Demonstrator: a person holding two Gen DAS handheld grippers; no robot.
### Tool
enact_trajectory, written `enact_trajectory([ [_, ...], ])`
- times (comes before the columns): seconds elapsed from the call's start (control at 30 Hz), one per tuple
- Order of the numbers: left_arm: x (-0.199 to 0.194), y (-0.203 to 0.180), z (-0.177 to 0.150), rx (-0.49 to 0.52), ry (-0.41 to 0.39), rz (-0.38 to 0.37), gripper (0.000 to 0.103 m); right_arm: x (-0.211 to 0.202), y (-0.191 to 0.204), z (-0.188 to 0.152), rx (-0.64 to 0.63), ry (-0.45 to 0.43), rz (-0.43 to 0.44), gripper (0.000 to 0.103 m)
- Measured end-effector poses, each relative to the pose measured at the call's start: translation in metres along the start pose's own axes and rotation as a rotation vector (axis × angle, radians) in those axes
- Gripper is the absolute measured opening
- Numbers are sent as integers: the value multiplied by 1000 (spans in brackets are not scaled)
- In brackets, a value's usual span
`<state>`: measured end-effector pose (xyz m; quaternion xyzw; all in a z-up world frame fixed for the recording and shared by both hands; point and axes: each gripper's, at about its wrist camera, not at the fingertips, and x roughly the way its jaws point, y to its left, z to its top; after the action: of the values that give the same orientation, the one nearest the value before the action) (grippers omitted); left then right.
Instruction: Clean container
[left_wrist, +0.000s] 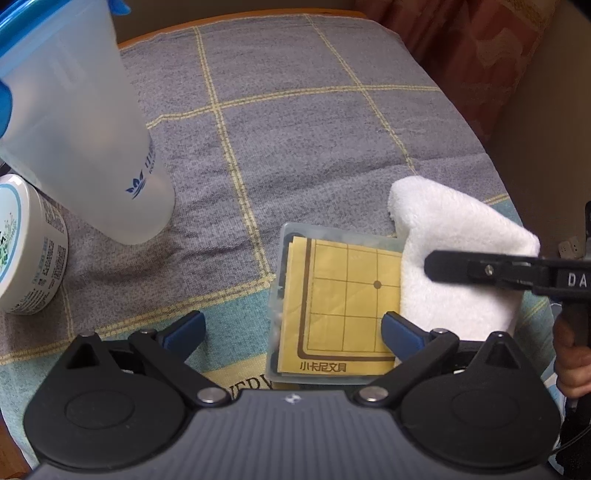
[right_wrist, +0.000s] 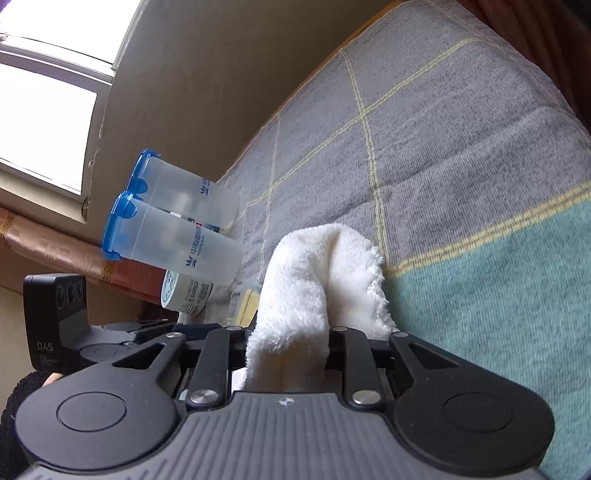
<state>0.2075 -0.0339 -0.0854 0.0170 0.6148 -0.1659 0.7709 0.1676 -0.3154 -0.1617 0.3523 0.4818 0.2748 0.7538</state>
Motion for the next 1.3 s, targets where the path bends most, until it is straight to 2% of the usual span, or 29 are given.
enact_trajectory([
  [0.3, 0, 0, -1, -9, -9, -3, 103, -1, 14, -46, -1, 76, 38, 27],
  [0.47, 0, 0, 0, -16, -16, 0, 103, -6, 17, -61, 12, 87, 77, 27],
  [0.6, -4, -5, 2, 0, -30, 23, 101, -23, 11, -63, 42, 40, 126, 27],
  [0.7, -11, -11, 5, 11, -51, 12, 101, -45, 8, -60, 42, -19, 153, 26],
  [0.83, -15, -25, 10, 63, -58, 6, 101, -78, 0, -53, 44, -107, 147, 26],
  [0.97, -7, -30, 14, 49, -26, 16, 101, -102, -9, -50, 50, -176, 137, 27],
  [1.3, 15, -41, 23, 8, 57, 43, 101, -112, -16, -50, 48, -213, 162, 27],
])
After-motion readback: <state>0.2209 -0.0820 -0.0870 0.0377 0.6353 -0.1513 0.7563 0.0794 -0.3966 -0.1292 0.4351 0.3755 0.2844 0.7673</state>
